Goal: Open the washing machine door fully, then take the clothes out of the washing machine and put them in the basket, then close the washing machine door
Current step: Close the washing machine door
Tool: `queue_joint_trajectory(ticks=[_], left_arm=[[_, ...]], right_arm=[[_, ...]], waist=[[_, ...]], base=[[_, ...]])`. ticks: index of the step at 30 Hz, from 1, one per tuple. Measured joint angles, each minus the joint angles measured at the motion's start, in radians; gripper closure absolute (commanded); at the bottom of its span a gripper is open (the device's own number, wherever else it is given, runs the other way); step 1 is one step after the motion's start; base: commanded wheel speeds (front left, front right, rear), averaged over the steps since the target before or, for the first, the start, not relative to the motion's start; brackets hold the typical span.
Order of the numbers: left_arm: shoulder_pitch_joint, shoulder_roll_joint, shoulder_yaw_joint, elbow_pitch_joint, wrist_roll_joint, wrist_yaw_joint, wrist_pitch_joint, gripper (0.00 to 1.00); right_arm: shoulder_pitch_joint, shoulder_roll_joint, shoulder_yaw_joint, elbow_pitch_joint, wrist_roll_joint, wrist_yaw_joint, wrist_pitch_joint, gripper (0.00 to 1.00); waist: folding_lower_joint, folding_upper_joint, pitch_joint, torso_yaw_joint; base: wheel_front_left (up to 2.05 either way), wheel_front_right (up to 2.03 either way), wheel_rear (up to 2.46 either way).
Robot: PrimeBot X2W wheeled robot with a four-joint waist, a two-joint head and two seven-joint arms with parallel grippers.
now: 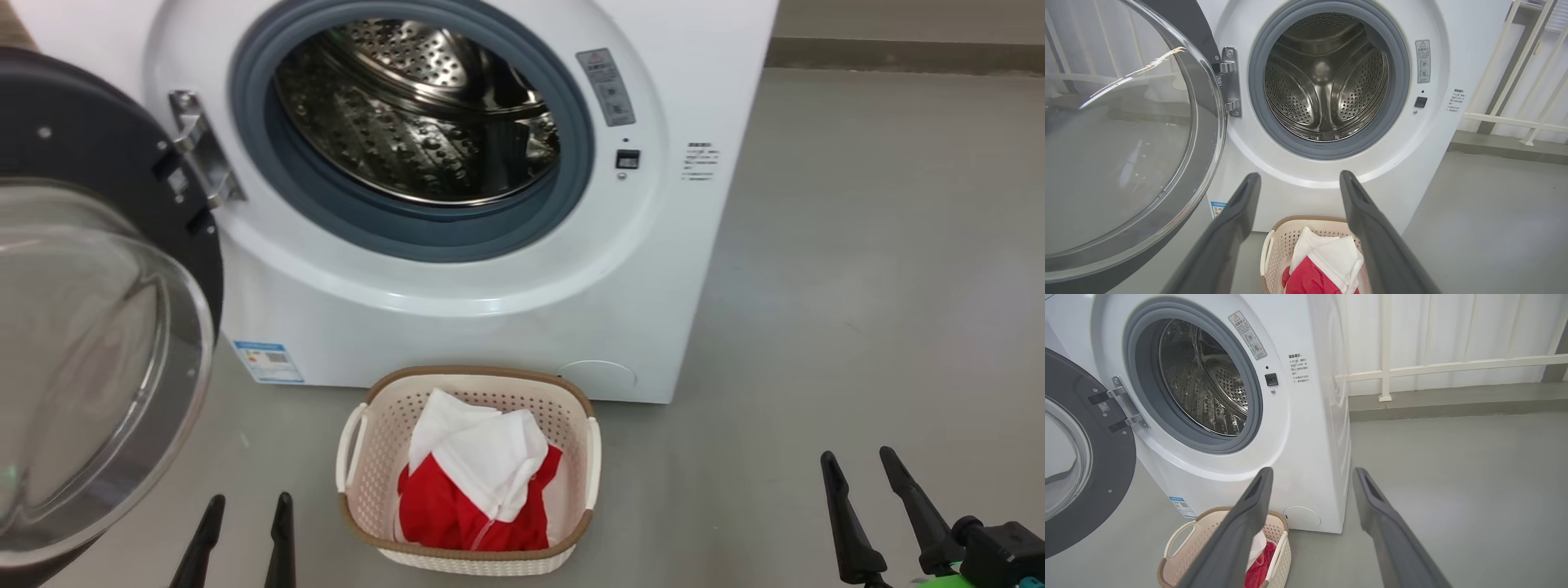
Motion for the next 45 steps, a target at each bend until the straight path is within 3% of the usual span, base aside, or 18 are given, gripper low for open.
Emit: queue_joint_trajectory(ticks=[21,26,34,43,44,45], left_arm=[[0.002,0.0,-0.019,0.009,-0.047,0.056,0.0,0.0],[0.009,0.0,-0.006,-0.013,-0.078,0.089,0.0,0.0],[0.041,-0.001,-0.004,-0.058,-0.113,0.123,0.0,0.0],[0.043,-0.001,0.0,-0.075,-0.143,0.132,0.0,0.0],[0.043,-0.001,0.005,-0.076,-0.154,0.133,0.0,0.08],[0.043,-0.001,0.012,-0.077,-0.169,0.133,0.0,0.63]], right_arm=[[-0.013,-0.041,0.087,0.022,0.0,0.0,0.0,0.0],[-0.077,-0.055,0.146,0.037,0.001,0.0,0.0,0.0],[-0.141,-0.083,0.217,0.075,0.018,0.0,0.0,0.0],[-0.156,-0.087,0.232,0.084,0.021,0.0,0.0,0.0],[-0.156,-0.087,0.233,0.085,0.021,0.0,0.0,0.0],[-0.156,-0.087,0.232,0.085,0.021,0.0,0.0,0.0]], waist=[[0.0,0.0,0.015,0.315],[0.0,0.0,0.024,0.383],[0.0,0.0,0.056,0.424],[0.0,0.0,0.061,0.427],[0.0,0.0,0.061,0.427],[0.0,0.0,0.061,0.426]], base=[[0.0,0.0,0.0],[0.0,0.0,0.0],[0.0,0.0,0.0],[0.0,0.0,0.0],[0.0,0.0,0.0],[0.0,0.0,0.0]])
